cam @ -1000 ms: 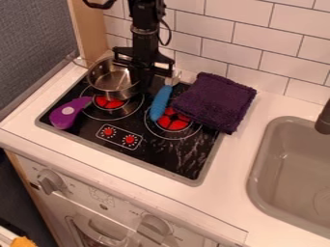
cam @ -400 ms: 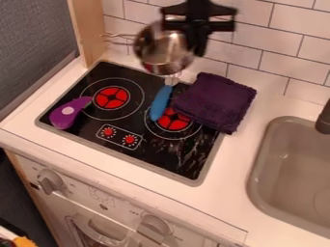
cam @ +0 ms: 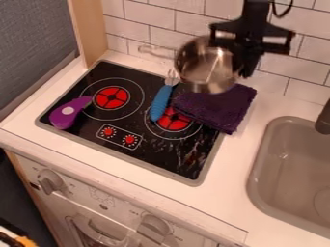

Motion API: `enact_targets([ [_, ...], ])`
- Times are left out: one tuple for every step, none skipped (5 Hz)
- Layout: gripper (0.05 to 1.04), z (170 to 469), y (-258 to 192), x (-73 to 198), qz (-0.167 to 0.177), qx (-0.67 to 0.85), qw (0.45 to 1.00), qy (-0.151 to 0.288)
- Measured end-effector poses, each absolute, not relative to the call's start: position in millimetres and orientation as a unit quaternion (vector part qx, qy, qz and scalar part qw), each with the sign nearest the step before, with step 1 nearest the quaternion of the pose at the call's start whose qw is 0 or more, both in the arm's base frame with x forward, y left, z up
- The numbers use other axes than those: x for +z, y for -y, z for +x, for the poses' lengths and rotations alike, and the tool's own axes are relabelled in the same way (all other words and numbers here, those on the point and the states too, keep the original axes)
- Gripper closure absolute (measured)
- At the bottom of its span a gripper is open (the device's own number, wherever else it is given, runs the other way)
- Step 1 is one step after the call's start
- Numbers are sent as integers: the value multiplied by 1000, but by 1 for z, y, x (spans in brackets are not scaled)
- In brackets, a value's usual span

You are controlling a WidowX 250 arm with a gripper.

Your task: Move the pot from the left burner to the violet cloth.

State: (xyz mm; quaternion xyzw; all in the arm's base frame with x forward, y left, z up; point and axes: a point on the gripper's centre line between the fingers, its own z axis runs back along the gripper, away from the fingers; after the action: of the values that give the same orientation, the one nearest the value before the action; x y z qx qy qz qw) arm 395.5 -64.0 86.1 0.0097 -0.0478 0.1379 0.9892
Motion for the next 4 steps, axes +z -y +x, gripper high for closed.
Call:
enact_targets([
  [1006,401,70,72,-1,127,991,37],
  [1006,406,72,51,1,98,995,20],
  [1006,408,75,44,-8,75,997,15],
  [973,409,77,39,-10,59,998,13],
])
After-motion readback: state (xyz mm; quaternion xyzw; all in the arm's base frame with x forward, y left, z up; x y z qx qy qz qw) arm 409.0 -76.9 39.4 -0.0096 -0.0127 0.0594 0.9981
